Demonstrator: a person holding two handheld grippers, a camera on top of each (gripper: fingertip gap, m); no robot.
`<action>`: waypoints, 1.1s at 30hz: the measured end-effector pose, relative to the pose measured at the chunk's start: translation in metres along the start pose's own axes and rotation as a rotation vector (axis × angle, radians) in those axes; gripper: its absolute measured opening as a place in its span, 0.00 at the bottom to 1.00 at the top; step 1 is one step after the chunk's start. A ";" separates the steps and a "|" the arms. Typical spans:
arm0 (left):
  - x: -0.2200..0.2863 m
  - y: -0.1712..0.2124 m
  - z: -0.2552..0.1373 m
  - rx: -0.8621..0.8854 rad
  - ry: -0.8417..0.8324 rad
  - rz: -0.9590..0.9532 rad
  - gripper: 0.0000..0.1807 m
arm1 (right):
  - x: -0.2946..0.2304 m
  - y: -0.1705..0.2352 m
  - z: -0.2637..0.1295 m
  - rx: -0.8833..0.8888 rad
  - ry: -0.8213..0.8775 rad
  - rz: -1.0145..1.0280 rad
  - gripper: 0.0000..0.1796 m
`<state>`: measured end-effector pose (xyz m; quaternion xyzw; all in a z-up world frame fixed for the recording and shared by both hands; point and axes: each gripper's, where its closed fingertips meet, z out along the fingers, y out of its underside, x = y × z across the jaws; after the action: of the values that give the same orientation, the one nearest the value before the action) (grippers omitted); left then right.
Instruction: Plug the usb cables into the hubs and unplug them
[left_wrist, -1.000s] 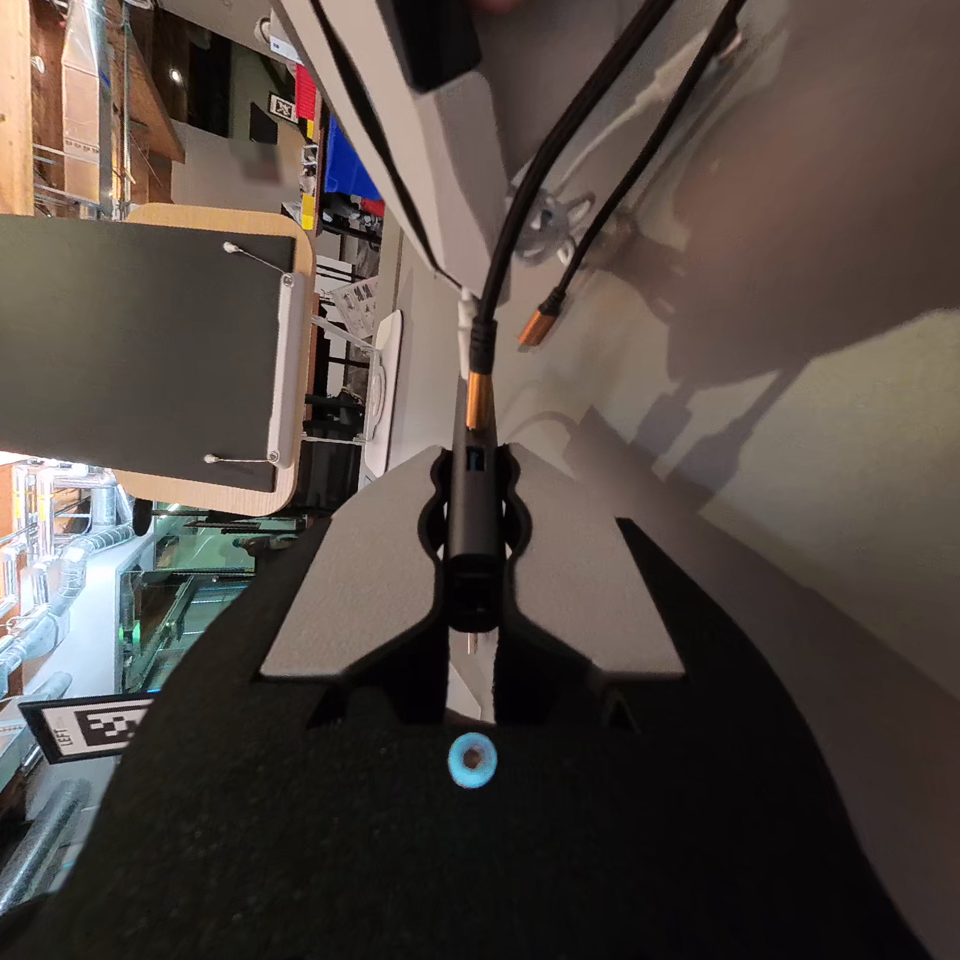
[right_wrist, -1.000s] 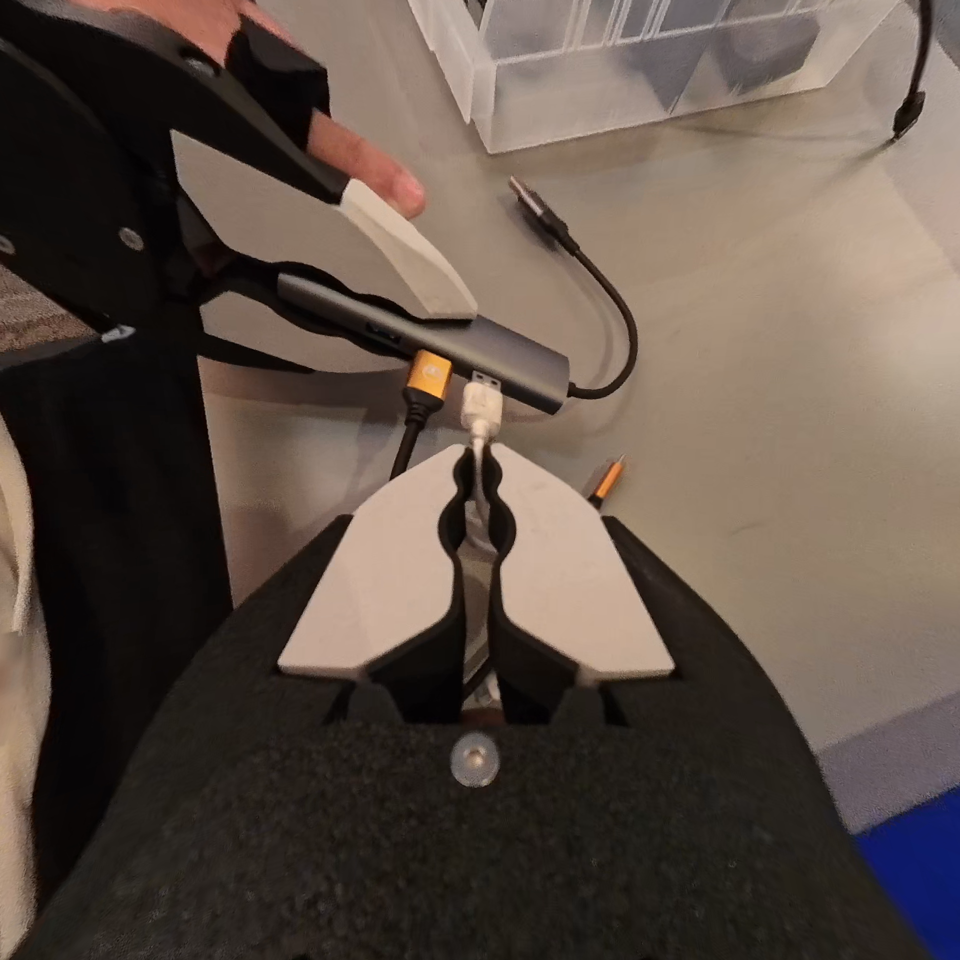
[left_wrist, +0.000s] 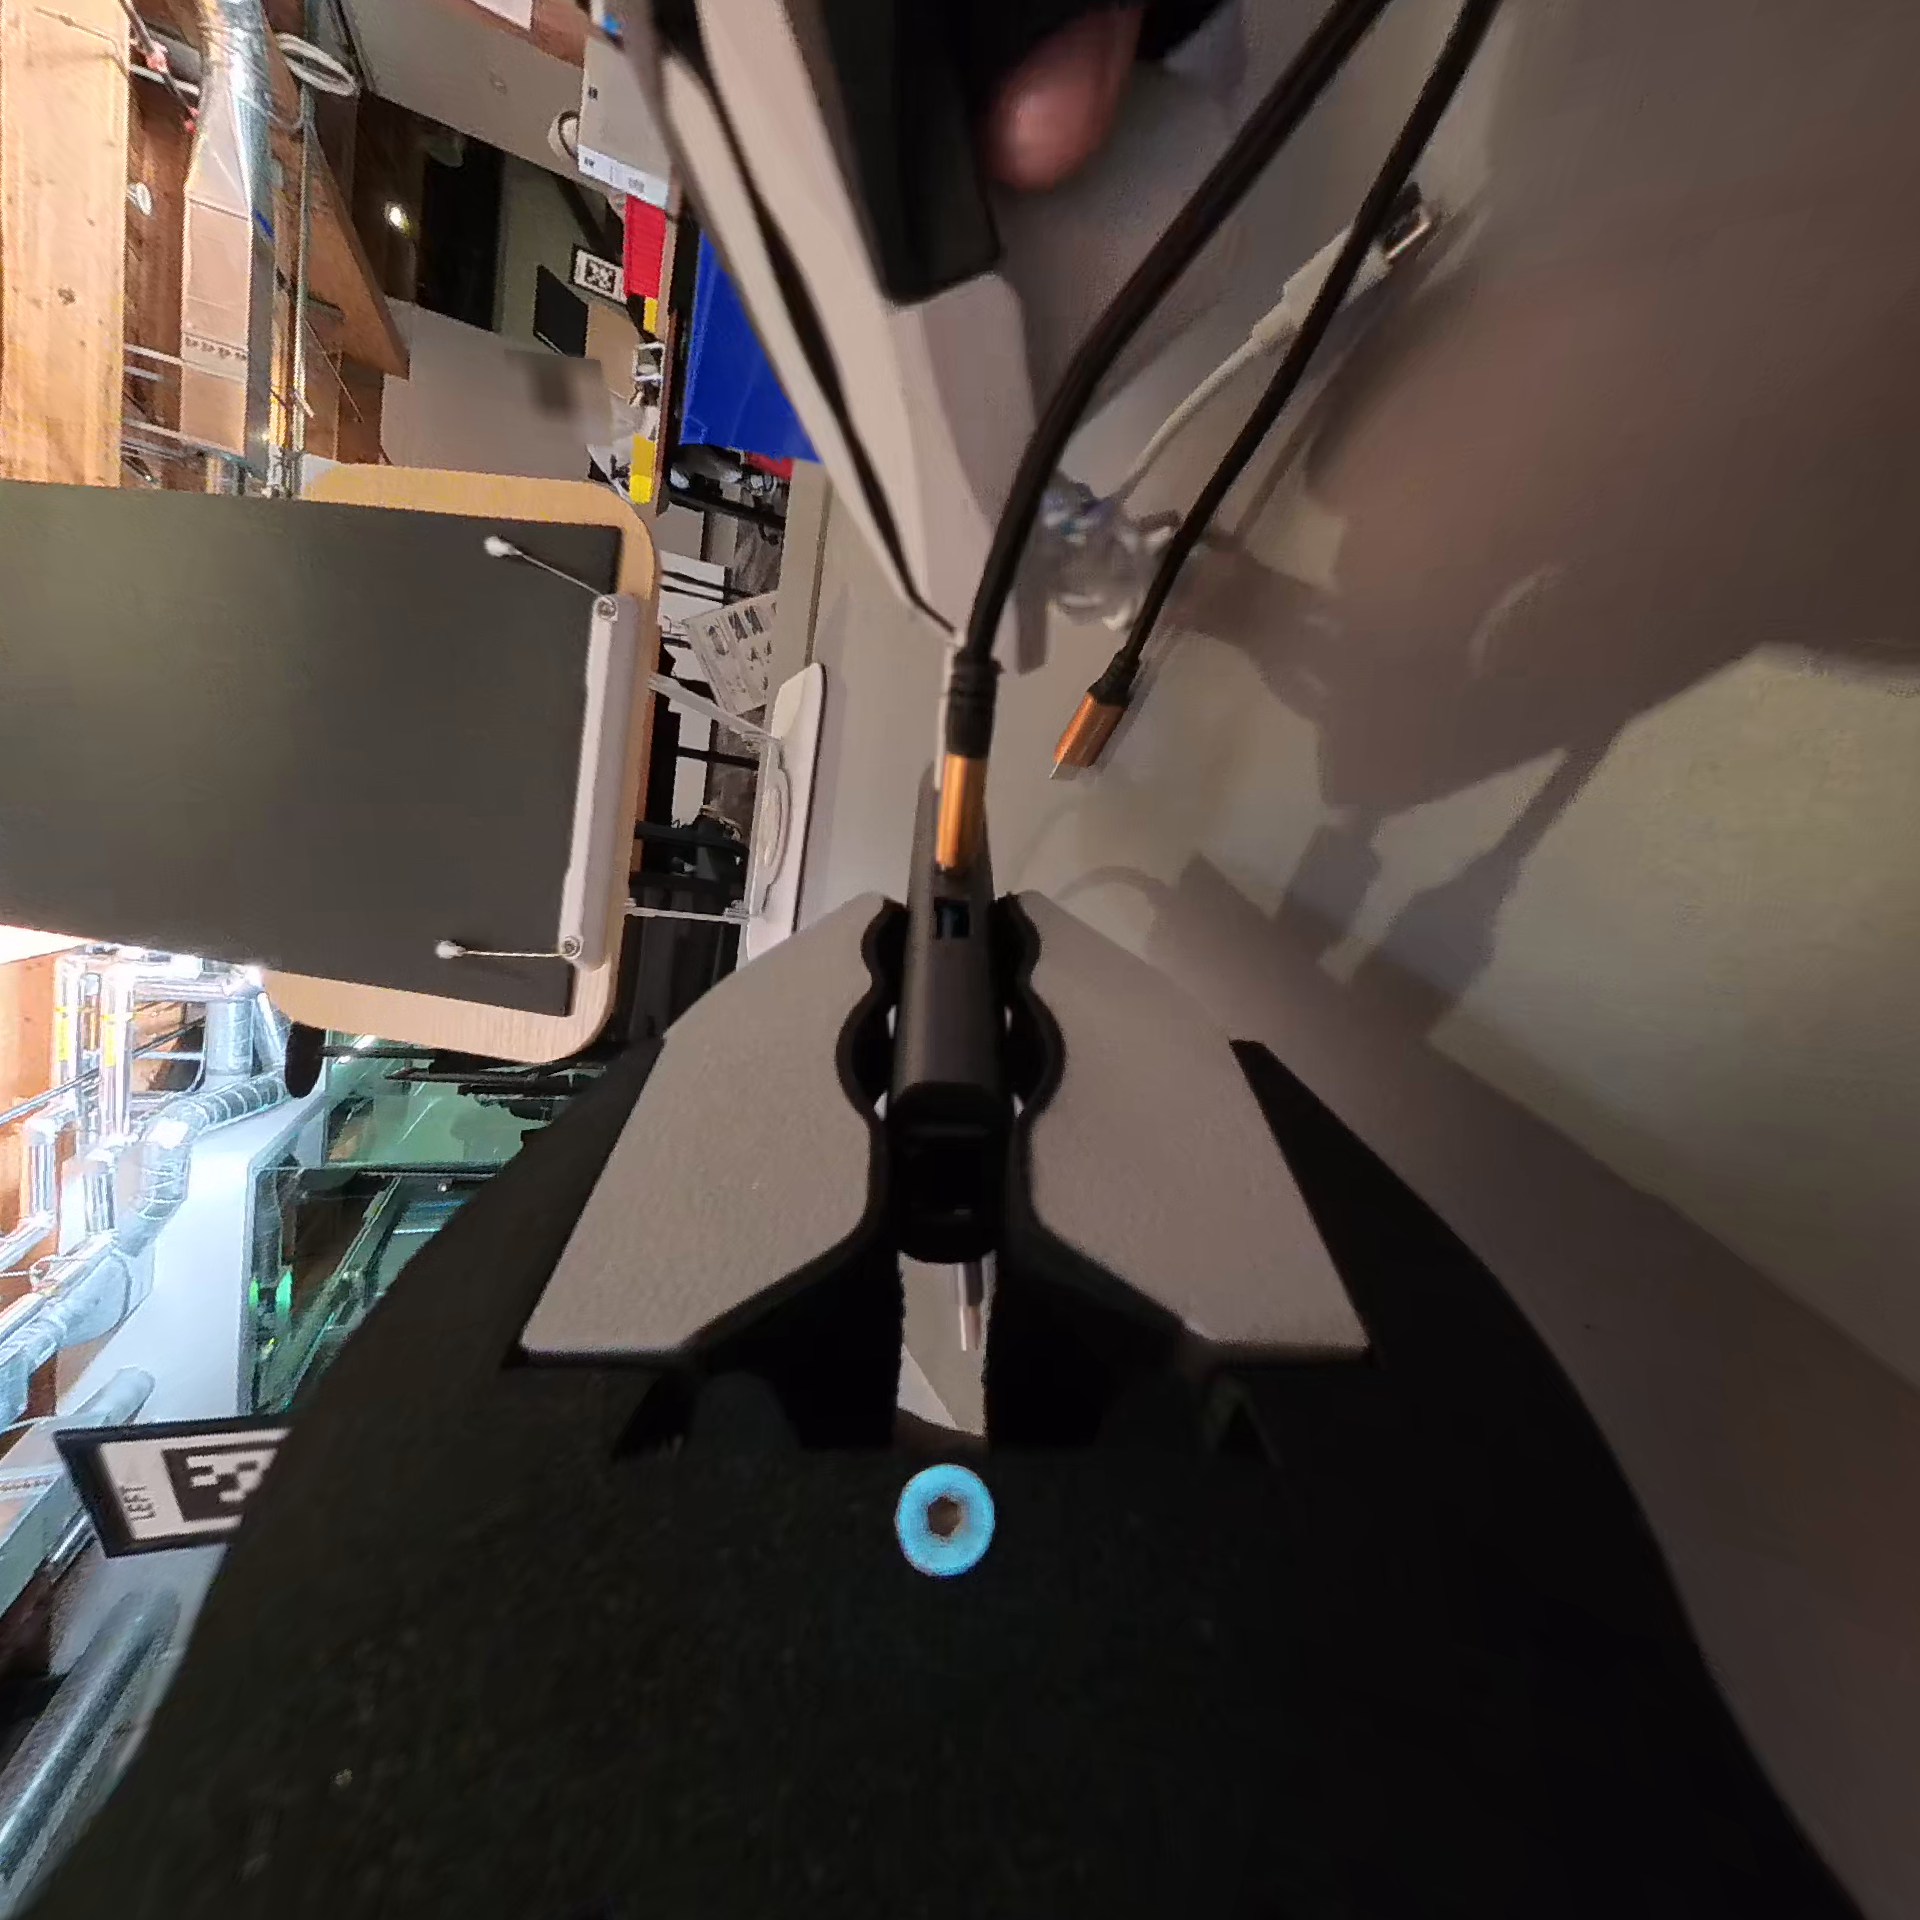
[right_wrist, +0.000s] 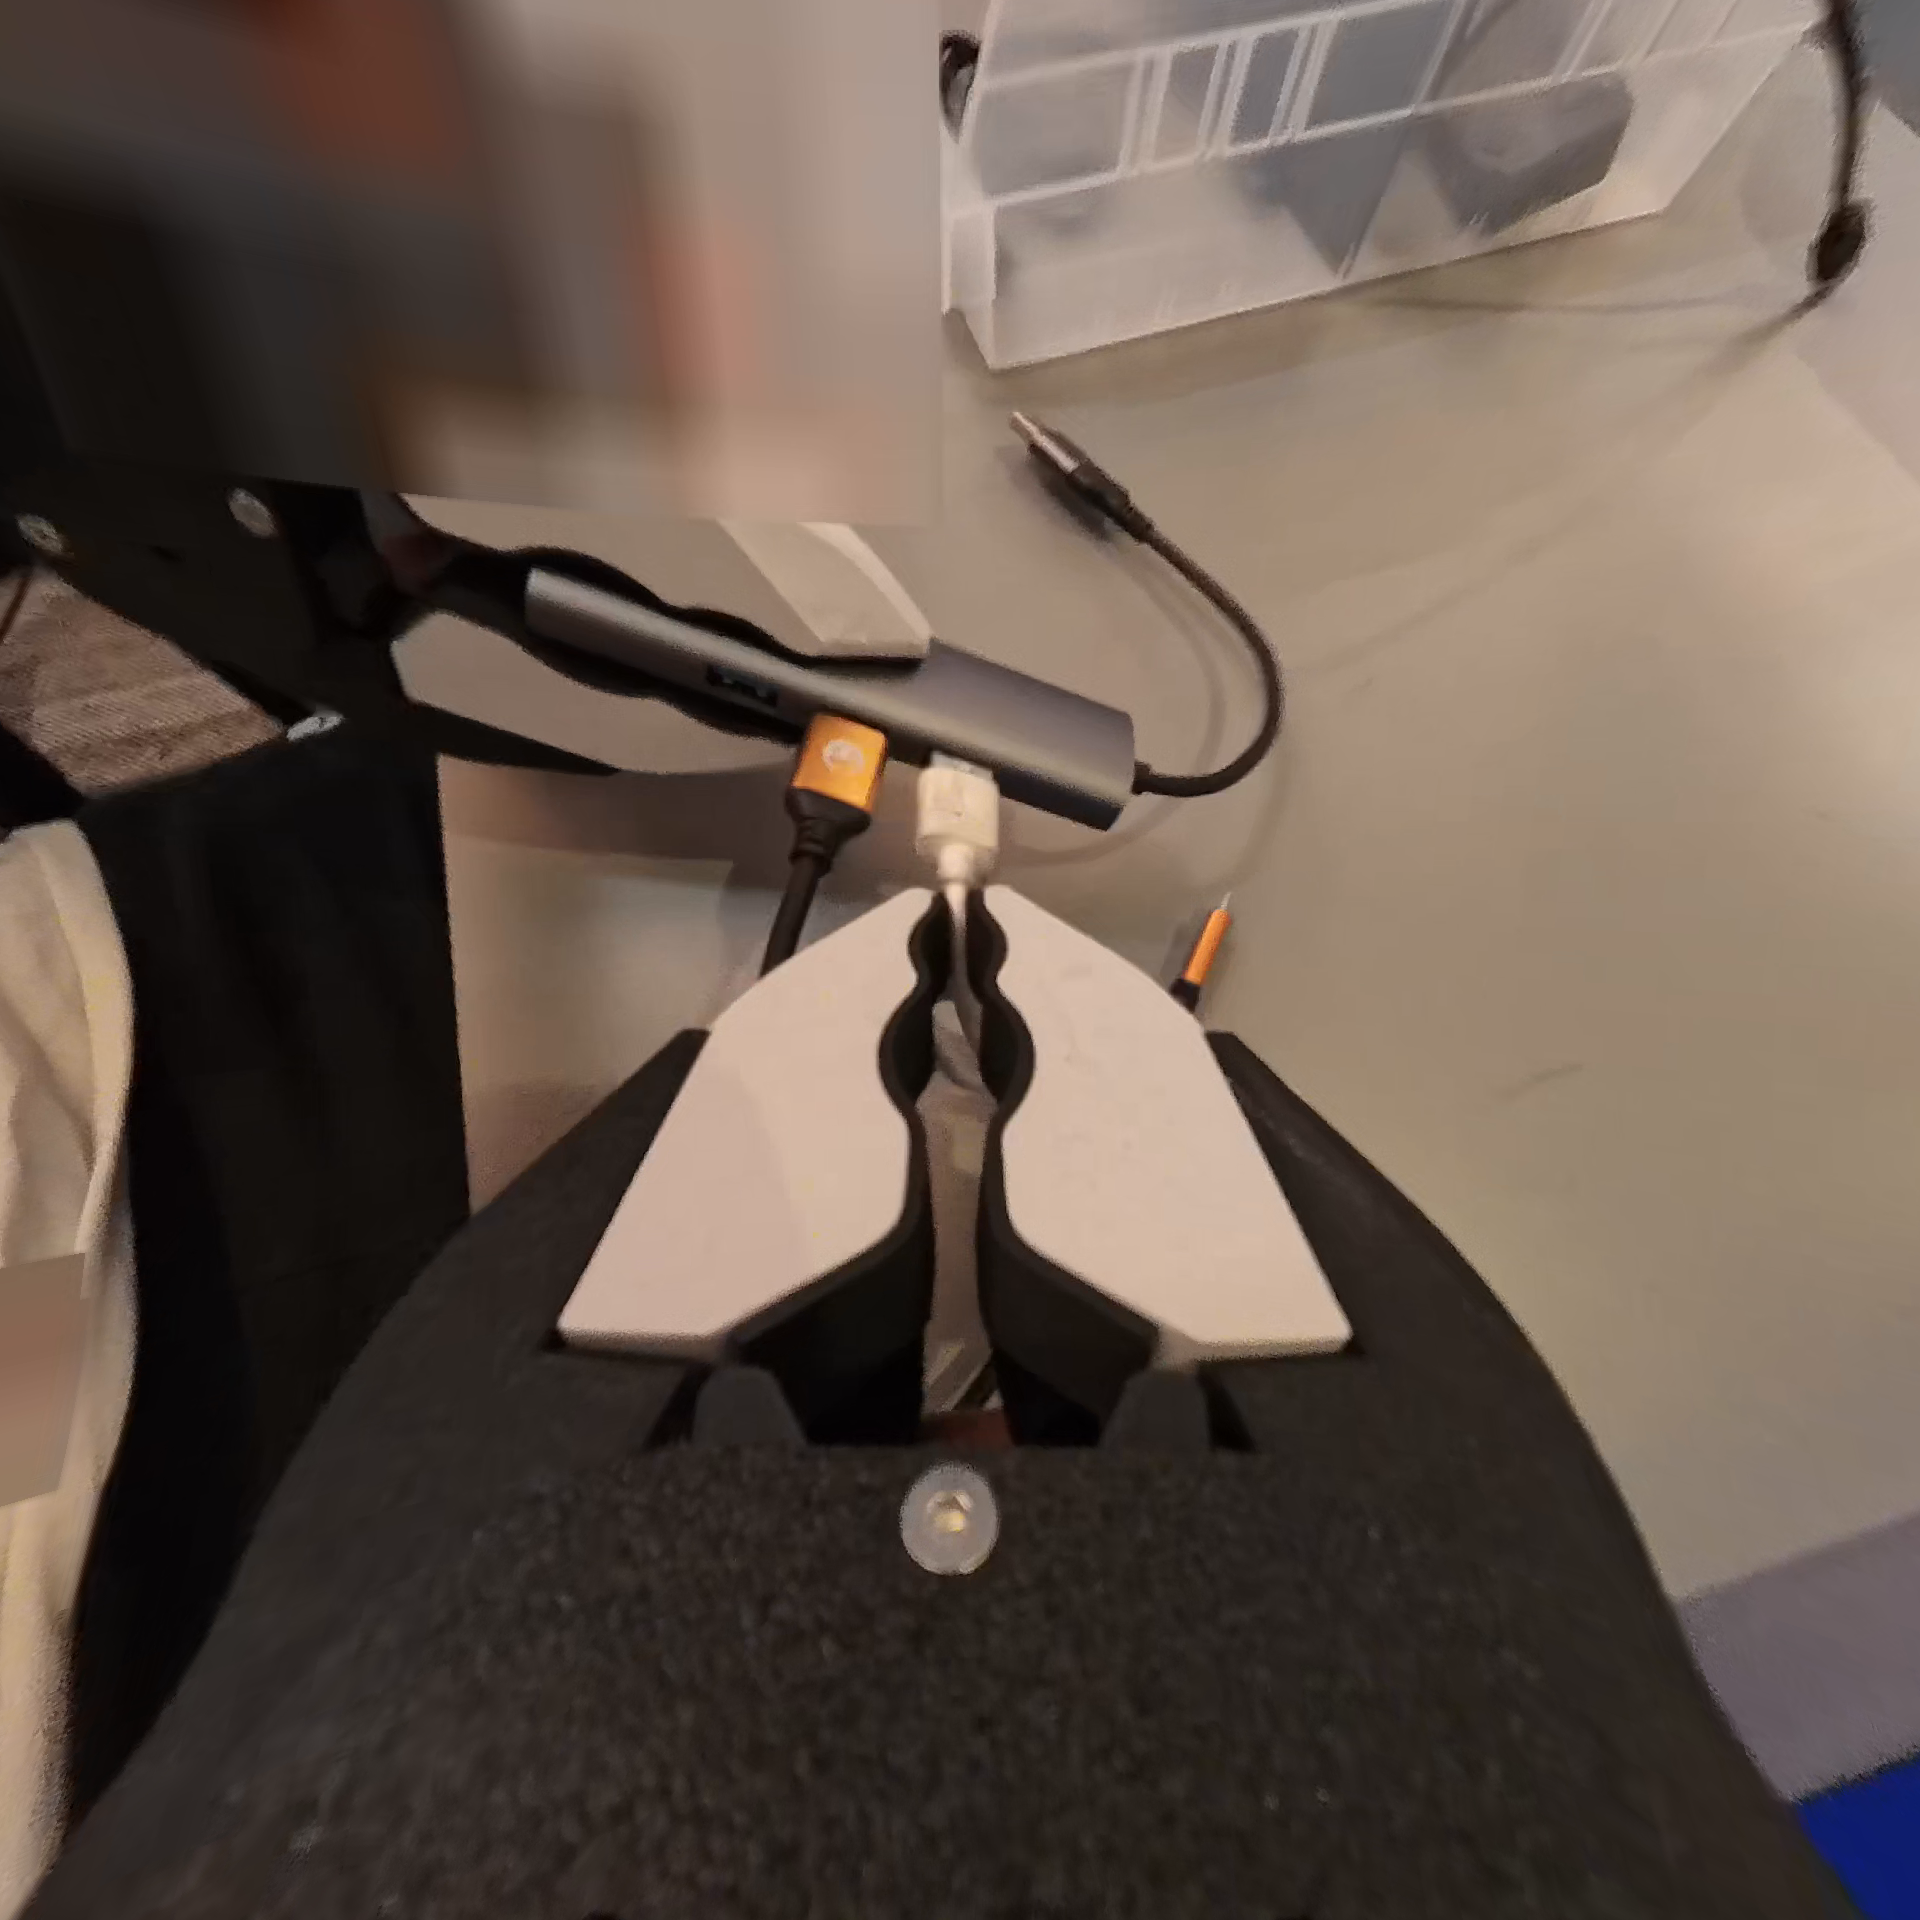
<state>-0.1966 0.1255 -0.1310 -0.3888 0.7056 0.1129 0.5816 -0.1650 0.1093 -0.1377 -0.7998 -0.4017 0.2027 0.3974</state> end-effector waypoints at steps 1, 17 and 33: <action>0.000 -0.001 0.000 0.001 0.003 -0.003 0.09 | -0.001 0.002 0.001 -0.003 -0.017 0.004 0.01; 0.000 -0.007 0.000 0.024 0.012 -0.025 0.09 | 0.001 -0.002 0.005 0.053 -0.034 0.058 0.01; -0.091 0.008 -0.031 0.513 0.147 -1.197 0.09 | 0.026 -0.044 -0.078 0.530 -0.112 0.286 0.33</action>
<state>-0.2229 0.1494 -0.0412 -0.5699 0.4098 -0.4287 0.5687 -0.1205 0.1089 -0.0557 -0.7043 -0.2397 0.3979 0.5368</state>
